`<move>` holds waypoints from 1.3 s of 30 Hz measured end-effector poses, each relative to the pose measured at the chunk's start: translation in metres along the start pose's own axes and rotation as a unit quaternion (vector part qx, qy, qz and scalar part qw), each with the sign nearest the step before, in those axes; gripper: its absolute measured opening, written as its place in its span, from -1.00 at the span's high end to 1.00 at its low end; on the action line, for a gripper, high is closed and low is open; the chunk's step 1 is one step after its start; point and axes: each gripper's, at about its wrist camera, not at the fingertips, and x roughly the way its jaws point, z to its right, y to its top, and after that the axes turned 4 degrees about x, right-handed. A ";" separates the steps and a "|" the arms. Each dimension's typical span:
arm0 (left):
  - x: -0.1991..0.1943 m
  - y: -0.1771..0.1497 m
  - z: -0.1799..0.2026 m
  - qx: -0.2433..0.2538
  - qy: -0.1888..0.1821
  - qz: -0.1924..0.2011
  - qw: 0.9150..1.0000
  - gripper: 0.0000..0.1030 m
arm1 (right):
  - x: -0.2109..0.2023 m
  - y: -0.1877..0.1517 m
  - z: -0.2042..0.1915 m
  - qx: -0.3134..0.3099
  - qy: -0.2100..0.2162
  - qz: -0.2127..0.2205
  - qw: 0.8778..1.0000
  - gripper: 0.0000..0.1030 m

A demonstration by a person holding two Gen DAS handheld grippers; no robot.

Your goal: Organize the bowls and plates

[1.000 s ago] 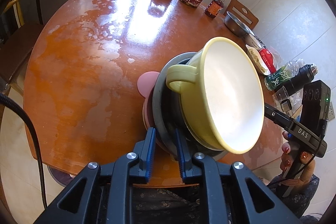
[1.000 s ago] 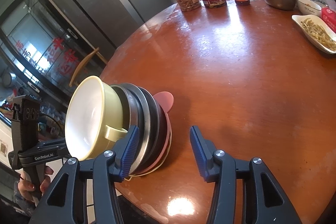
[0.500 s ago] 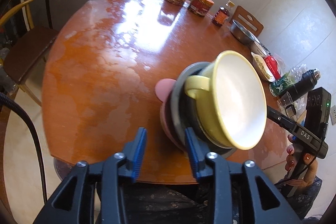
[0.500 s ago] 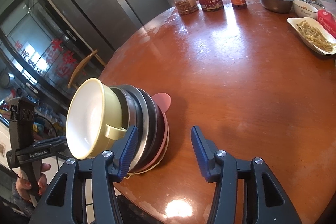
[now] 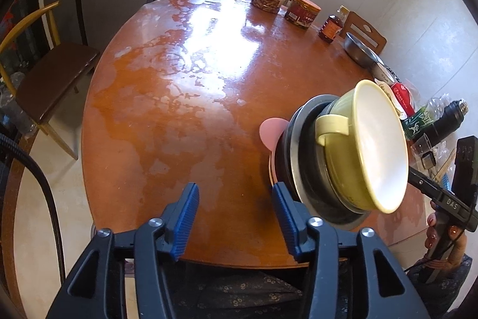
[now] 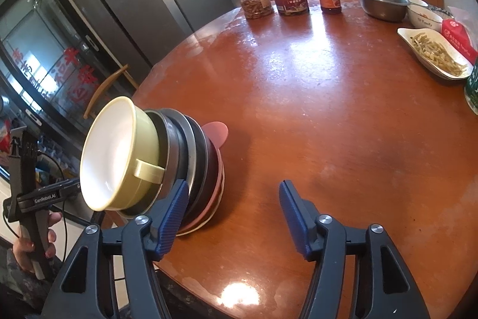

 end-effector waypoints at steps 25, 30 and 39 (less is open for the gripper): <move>0.036 0.014 -0.002 0.035 -0.045 -0.006 0.998 -0.16 | 0.030 -0.004 0.001 -0.010 -0.030 -0.032 0.999 -0.32; 0.044 0.016 -0.003 0.034 -0.058 -0.013 0.998 -0.16 | 0.035 -0.003 0.004 0.000 -0.015 -0.038 0.999 -0.32; 0.049 0.019 -0.006 0.029 -0.071 -0.018 0.997 -0.16 | 0.041 -0.002 0.006 0.006 0.002 -0.043 0.999 -0.31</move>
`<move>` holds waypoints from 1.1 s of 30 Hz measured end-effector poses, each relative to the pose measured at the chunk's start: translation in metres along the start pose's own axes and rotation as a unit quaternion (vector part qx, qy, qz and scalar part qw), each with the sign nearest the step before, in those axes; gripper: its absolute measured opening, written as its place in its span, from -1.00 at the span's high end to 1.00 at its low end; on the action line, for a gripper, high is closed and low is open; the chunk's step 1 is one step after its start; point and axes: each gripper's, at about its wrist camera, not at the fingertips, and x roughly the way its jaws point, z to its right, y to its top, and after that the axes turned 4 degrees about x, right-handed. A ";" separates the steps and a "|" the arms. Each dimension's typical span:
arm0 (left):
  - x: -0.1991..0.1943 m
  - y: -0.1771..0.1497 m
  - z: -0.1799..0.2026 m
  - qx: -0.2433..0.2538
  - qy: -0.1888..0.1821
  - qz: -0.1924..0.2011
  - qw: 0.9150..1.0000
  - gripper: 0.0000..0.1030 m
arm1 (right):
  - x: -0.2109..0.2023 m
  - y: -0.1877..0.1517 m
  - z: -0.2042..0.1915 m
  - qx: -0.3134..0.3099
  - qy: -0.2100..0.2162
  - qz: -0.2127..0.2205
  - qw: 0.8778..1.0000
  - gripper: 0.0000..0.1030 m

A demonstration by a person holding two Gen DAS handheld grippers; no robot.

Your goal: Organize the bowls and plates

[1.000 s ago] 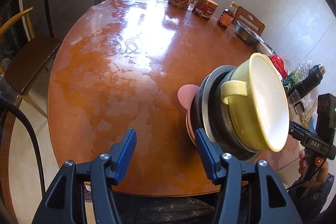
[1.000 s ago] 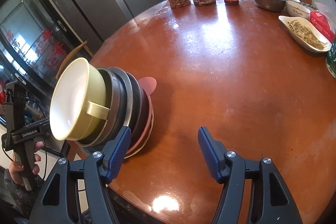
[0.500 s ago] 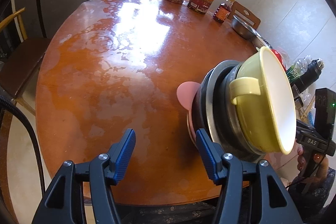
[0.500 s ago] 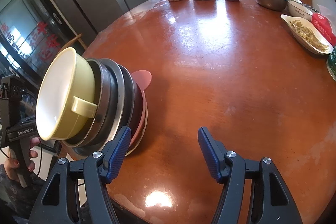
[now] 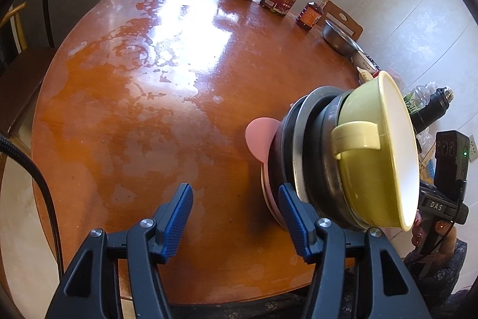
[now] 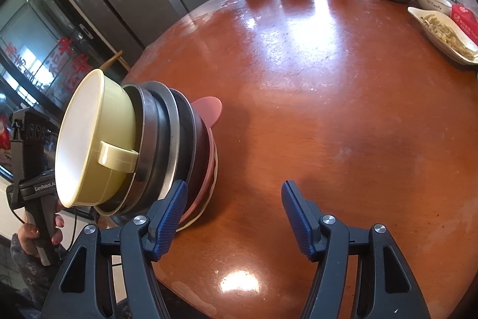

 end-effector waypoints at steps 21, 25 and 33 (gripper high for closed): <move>0.002 0.003 0.002 0.003 0.007 -0.005 1.000 -0.16 | 0.005 0.001 -0.004 -0.006 0.035 -0.007 0.999 0.29; 0.002 0.004 0.003 0.005 0.008 -0.006 1.000 -0.16 | 0.005 0.000 -0.003 -0.003 0.035 -0.007 0.999 0.29; 0.004 0.006 0.008 0.011 0.014 -0.008 1.000 -0.15 | 0.003 -0.001 0.002 0.003 0.038 -0.009 0.999 0.28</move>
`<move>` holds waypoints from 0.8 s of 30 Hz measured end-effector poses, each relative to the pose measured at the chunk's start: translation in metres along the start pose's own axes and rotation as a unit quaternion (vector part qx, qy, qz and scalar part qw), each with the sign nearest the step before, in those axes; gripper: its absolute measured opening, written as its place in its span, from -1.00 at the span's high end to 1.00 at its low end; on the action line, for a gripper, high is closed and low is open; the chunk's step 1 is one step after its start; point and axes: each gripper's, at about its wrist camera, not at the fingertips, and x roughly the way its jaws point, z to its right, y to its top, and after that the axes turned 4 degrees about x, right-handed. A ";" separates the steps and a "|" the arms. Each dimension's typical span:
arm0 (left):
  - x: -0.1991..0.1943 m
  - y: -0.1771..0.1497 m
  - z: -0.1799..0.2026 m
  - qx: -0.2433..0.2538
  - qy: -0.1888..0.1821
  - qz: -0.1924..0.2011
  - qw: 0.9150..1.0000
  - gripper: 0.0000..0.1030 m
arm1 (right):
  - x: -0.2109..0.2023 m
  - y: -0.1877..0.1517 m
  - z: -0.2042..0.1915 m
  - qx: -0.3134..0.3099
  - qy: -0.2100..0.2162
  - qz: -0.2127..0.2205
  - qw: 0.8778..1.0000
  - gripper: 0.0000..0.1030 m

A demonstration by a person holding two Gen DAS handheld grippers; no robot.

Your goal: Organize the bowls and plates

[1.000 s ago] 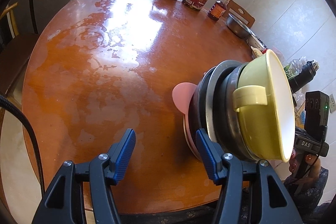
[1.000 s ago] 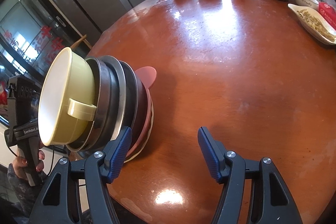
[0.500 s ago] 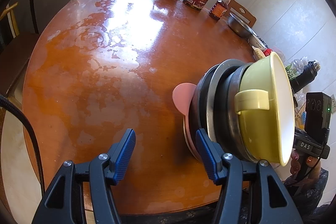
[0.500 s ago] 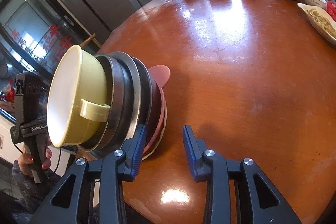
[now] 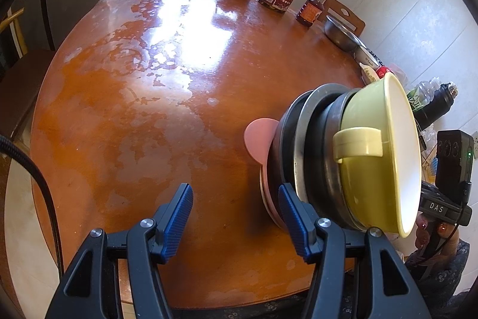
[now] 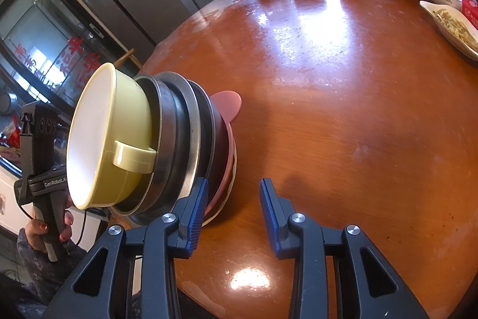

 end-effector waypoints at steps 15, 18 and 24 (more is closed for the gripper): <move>0.007 0.007 0.010 0.012 0.004 -0.005 1.000 -0.15 | -0.004 -0.001 0.009 0.006 0.003 0.004 1.000 0.29; 0.009 0.009 0.013 0.016 0.006 -0.006 1.000 -0.15 | -0.005 -0.002 0.011 0.007 0.004 0.005 1.000 0.29; 0.014 0.015 0.018 0.025 0.007 -0.010 1.000 -0.15 | -0.009 -0.002 0.015 0.011 0.003 0.007 1.000 0.29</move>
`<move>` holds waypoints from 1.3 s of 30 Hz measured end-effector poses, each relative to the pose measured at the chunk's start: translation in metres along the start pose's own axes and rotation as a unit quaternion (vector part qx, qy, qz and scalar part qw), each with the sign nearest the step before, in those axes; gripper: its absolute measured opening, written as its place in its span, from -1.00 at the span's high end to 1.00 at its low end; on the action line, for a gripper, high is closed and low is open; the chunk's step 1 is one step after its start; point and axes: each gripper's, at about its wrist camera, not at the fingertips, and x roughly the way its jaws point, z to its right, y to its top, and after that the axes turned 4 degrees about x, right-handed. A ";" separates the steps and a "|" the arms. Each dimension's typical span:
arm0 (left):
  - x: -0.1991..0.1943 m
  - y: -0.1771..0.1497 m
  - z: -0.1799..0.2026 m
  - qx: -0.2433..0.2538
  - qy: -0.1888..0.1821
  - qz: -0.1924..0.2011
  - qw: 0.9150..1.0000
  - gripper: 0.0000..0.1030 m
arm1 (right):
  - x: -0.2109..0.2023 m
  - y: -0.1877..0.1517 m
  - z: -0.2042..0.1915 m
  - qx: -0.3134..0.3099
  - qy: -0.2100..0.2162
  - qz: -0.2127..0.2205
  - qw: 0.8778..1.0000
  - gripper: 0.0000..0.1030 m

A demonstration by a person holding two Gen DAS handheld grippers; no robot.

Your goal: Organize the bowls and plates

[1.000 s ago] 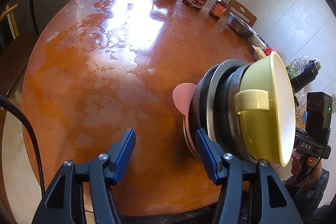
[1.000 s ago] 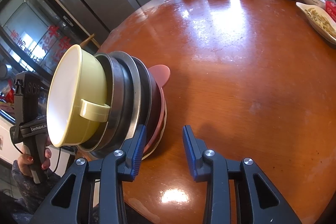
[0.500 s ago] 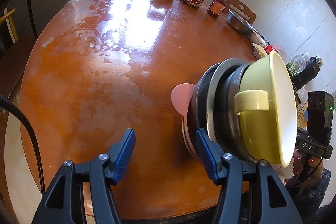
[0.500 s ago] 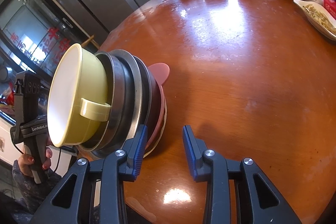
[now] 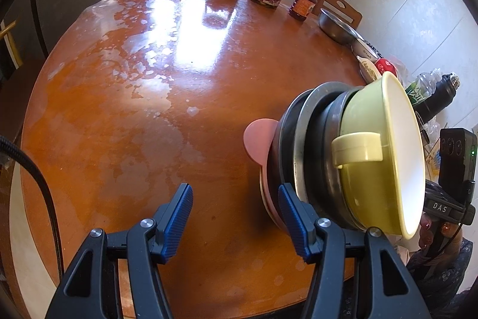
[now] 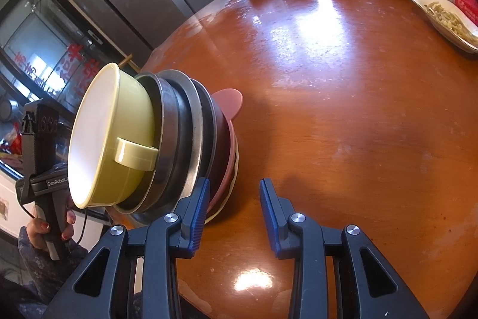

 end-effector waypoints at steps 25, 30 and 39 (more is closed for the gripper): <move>0.027 0.026 0.032 0.041 0.000 -0.017 0.999 -0.14 | -0.025 -0.001 0.022 0.023 -0.013 0.015 1.000 0.32; 0.033 0.031 0.041 0.049 0.000 -0.019 0.999 -0.14 | -0.031 -0.002 0.029 0.031 -0.016 0.019 0.999 0.32; 0.044 0.039 0.057 0.058 -0.005 -0.024 0.998 -0.14 | -0.043 -0.003 0.042 0.043 -0.023 0.027 0.998 0.32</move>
